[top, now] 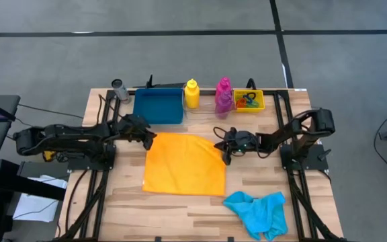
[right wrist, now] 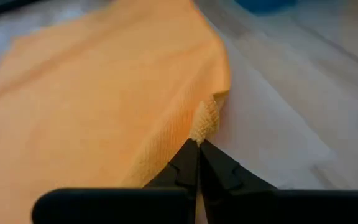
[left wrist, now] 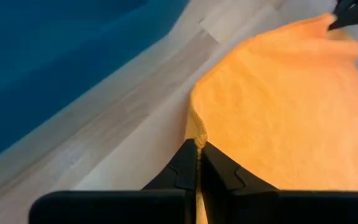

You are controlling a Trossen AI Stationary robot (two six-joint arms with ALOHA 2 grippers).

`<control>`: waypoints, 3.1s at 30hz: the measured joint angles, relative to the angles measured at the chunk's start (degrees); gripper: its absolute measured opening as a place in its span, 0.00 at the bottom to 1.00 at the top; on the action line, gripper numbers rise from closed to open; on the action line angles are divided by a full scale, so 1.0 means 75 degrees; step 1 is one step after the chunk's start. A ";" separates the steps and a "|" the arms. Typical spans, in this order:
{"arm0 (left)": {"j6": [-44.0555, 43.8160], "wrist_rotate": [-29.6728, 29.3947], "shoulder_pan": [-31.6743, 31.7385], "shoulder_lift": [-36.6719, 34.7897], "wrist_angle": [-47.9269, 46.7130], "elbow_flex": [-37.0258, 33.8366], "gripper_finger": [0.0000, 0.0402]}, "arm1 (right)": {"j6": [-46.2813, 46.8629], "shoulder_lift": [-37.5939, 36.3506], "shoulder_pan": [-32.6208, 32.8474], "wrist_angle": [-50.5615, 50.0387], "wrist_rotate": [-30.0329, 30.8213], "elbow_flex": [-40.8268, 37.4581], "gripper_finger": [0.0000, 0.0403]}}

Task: Pick & Place Sports Items
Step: Fold the orange towel

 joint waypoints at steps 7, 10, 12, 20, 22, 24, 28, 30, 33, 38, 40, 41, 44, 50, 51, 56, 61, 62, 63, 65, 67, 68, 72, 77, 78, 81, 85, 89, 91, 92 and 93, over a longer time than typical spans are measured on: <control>0.0062 -0.0064 -0.0189 -0.0003 0.0006 0.0006 0.00 | -0.0525 -0.0918 0.0104 -0.0312 0.0288 0.0003 0.01; 0.0215 -0.0070 -0.0305 -0.0003 0.0011 0.0006 0.00 | -0.0564 -0.1339 0.0110 -0.0888 0.0253 0.0003 0.01; 0.0384 -0.0070 -0.0423 -0.0003 0.0060 0.0006 0.00 | -0.0567 -0.1625 0.0110 -0.1376 0.0197 0.0003 0.01; 0.0689 -0.0067 -0.1100 -0.0238 0.0153 0.0009 0.00 | -0.0463 -0.2481 0.0110 -0.2900 -0.0420 0.0003 0.01; 0.0686 -0.0070 -0.1281 -0.0356 0.0130 0.0010 0.00 | -0.0436 -0.2582 0.0110 -0.3048 -0.0645 0.0003 0.01; 0.0679 -0.0068 -0.1483 -0.0473 0.0114 0.0012 0.00 | -0.0282 -0.2630 0.0125 -0.3130 -0.0861 0.0003 0.01; 0.0665 -0.0067 -0.1802 -0.0775 -0.0110 0.0015 0.00 | -0.0159 -0.2630 0.0369 -0.3148 -0.1009 0.0003 0.01; 0.0641 -0.0067 -0.1908 -0.0952 -0.0343 0.0015 0.00 | -0.0159 -0.2630 0.0567 -0.3144 -0.1018 0.0003 0.01; 0.0557 -0.0068 -0.2063 -0.1197 -0.0620 0.0015 0.00 | 0.0015 -0.2628 0.0869 -0.3130 -0.1010 0.0003 0.00; 0.0517 -0.0069 -0.2429 -0.1541 -0.0819 0.0015 0.00 | 0.0341 -0.2627 0.1337 -0.3130 -0.1007 0.0003 0.00; 0.0506 -0.0069 -0.2613 -0.1629 -0.0817 0.0016 0.00 | 0.0482 -0.2627 0.1472 -0.3107 -0.1007 0.0003 0.00; 0.0443 -0.0069 -0.2717 -0.1671 -0.0822 0.0017 0.00 | 0.0569 -0.2627 0.1530 -0.3076 -0.1001 0.0003 0.00; 0.0323 -0.0067 -0.3049 -0.1737 -0.0831 0.0016 0.00 | 0.0956 -0.2627 0.1767 -0.2928 -0.0876 0.0003 0.00; 0.0023 0.0000 -0.3727 -0.1737 -0.0822 0.0017 0.00 | 0.1373 -0.2625 0.2603 -0.2590 -0.0312 0.0003 0.00; -0.0042 0.0057 -0.3829 -0.1737 -0.0825 0.0015 0.00 | 0.1432 -0.2625 0.2739 -0.2499 -0.0211 0.0003 0.00; -0.0221 0.0192 -0.4347 -0.1737 -0.0822 0.0017 0.00 | 0.1531 -0.2625 0.3428 -0.1799 0.0092 0.0003 0.00; -0.0213 0.0174 -0.4626 -0.1737 -0.0823 0.0016 0.00 | 0.1528 -0.2622 0.3848 -0.1549 0.0115 0.0204 0.00; -0.0212 0.0161 -0.4633 -0.1737 -0.0822 0.0017 0.00 | 0.1509 -0.2622 0.3892 -0.1579 0.0115 0.0295 0.00; -0.0202 0.0157 -0.4633 -0.1737 -0.0823 0.0017 0.00 | 0.1464 -0.2622 0.3938 -0.1640 0.0115 0.0378 0.00; -0.0194 0.0154 -0.4633 -0.1737 -0.0823 0.0017 0.00 | 0.1330 -0.2622 0.4026 -0.1842 0.0117 0.0576 0.00; -0.0194 0.0152 -0.4633 -0.1736 -0.0825 0.0017 0.00 | 0.1216 -0.2581 0.4119 -0.1971 0.0115 0.0757 0.00; -0.0192 0.0154 -0.4633 -0.1734 -0.0825 0.0015 0.00 | 0.1189 -0.2534 0.4171 -0.2053 0.0115 0.0836 0.00; -0.0183 0.0152 -0.4633 -0.1734 -0.0825 0.0015 0.00 | 0.1155 -0.2219 0.4272 -0.2470 0.0112 0.1132 0.00; -0.0180 0.0153 -0.4633 -0.1734 -0.0828 0.0015 0.00 | 0.1155 -0.1700 0.4269 -0.2597 -0.0180 0.1291 0.00; -0.0181 0.0154 -0.4633 -0.1734 -0.0828 0.0015 0.00 | 0.1157 -0.1603 0.4269 -0.2592 -0.0266 0.1297 0.00; -0.0189 0.0154 -0.4633 -0.1734 -0.0828 0.0015 0.00 | 0.1229 -0.1367 0.4269 -0.2603 -0.0594 0.1296 0.00; -0.0194 0.0154 -0.4633 -0.1734 -0.0887 0.0017 0.00 | 0.1270 -0.1275 0.4269 -0.2603 -0.0999 0.1294 0.00; -0.0197 0.0154 -0.4633 -0.1734 -0.1001 0.0015 0.01 | 0.1356 -0.1275 0.4269 -0.2608 -0.1044 0.1294 0.00; -0.0197 0.0154 -0.4633 -0.1734 -0.1059 0.0015 0.00 | 0.1356 -0.1275 0.4269 -0.2608 -0.1065 0.1295 0.00; -0.0197 0.0154 -0.4633 -0.1734 -0.1077 0.0015 0.00 | 0.1356 -0.1275 0.4269 -0.2608 -0.1068 0.1297 0.00; -0.0200 0.0154 -0.4633 -0.1734 -0.1100 0.0015 0.00 | 0.1358 -0.1275 0.4269 -0.2608 -0.1068 0.1297 0.00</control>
